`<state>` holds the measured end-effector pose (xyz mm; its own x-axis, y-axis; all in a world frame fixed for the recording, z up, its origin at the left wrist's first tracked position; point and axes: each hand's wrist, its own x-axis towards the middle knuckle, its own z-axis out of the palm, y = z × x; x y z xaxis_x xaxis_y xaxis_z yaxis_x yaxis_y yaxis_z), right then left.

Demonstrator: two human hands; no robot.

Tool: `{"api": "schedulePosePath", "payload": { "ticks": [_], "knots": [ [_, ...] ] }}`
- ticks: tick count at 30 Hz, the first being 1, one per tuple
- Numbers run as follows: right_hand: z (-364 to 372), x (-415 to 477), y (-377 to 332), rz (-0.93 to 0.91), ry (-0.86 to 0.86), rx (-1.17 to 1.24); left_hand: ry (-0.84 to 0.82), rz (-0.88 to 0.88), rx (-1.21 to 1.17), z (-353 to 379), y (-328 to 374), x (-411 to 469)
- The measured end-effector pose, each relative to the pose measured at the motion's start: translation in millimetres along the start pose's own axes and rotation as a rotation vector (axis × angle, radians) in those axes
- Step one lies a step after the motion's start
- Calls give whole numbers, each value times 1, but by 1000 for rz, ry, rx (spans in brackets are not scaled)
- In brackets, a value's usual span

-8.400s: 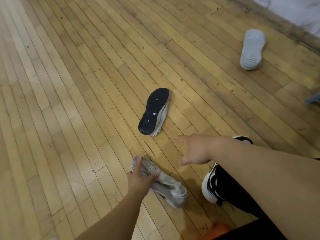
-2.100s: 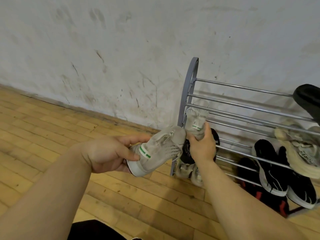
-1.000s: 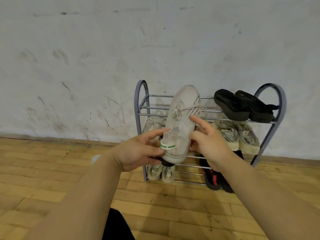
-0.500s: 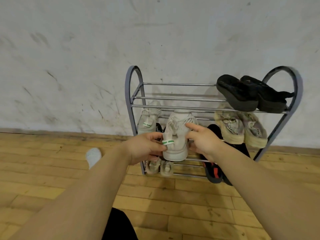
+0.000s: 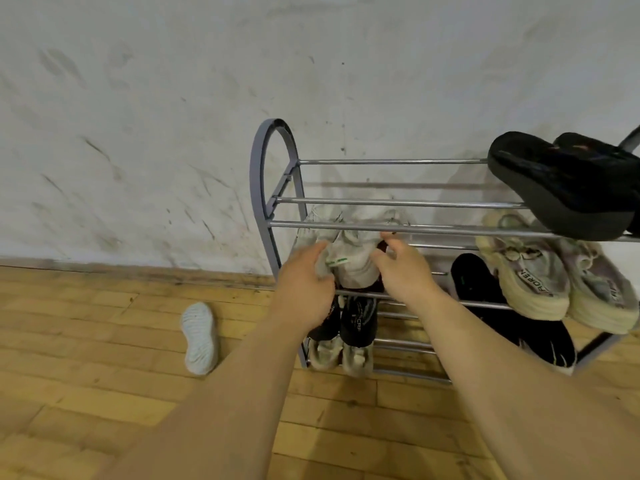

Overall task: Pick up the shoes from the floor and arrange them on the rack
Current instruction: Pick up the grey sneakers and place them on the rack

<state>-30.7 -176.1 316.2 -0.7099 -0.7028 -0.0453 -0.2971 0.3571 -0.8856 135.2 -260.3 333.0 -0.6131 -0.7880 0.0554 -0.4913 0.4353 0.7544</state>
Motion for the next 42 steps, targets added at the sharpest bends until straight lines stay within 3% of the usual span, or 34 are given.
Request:
{"api": "schedulePosePath", "payload": {
  "ticks": [5, 8, 15, 22, 31, 42],
  "knots": [
    [10, 1, 18, -40, -196, -211, 78, 9, 207, 2, -30, 11],
    [19, 5, 29, -77, -139, -266, 122, 0, 348, 8, -30, 13],
    [12, 2, 31, -50, -84, -98, 207, -54, 467, 15, -32, 6],
    [-1, -7, 39, -58, -165, -18, 90, -95, 464, 13, -39, 6],
    [10, -16, 37, -88, -165, -66, -29, -13, 430, 15, -49, 7],
    [16, -22, 30, -106, -215, -258, -160, -61, 330, 5, -34, -3]
  ]
}}
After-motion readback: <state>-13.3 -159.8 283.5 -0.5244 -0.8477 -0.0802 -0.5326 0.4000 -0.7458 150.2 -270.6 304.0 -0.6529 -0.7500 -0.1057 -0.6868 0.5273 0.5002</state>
